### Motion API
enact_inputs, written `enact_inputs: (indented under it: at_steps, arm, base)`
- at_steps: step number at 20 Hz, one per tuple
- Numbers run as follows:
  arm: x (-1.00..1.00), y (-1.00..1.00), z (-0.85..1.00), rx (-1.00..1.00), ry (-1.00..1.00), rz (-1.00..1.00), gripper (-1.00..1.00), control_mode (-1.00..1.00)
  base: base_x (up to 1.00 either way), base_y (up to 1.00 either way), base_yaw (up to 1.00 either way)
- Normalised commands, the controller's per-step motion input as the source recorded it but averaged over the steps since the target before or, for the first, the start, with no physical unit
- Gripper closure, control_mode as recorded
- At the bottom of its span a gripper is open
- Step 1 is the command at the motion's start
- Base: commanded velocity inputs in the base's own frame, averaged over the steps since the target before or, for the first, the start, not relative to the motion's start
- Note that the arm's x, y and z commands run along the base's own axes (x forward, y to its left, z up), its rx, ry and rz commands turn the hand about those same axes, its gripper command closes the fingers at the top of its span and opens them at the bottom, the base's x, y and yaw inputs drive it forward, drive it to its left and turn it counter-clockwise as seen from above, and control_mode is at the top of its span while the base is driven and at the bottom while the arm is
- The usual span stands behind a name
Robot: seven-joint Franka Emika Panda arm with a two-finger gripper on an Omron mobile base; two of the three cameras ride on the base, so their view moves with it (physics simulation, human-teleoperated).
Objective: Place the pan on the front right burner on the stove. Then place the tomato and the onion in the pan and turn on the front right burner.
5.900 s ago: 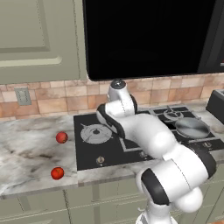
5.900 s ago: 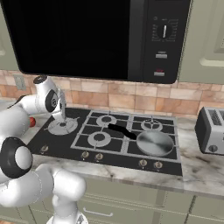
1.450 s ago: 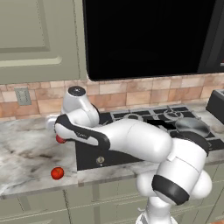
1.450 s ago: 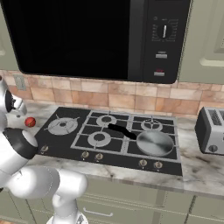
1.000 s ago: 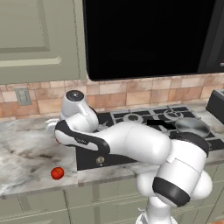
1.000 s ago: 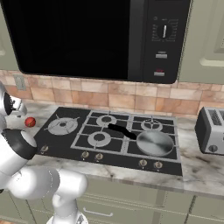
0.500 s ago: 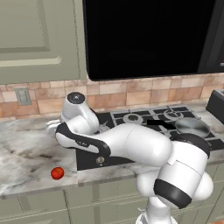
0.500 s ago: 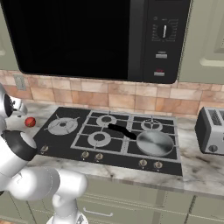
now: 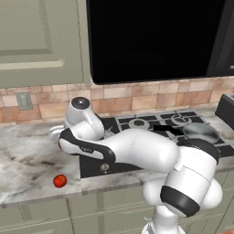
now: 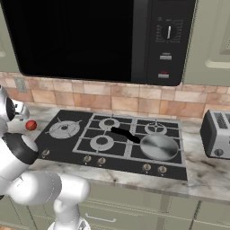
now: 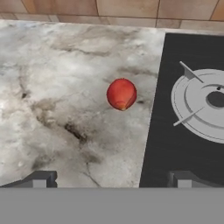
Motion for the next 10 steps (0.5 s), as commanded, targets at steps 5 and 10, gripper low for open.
enact_inputs:
  at_steps: [5, 10]
  arm:
    - [0.11, -0.01, -0.12, 0.0, 0.0, 0.0, -1.0, -1.0]
    - [0.11, -0.02, -0.13, 0.0, 0.0, 0.0, -1.0, -1.0]
  base:
    - [0.0, 0.0, 0.0]
    - [0.0, 0.0, 0.0]
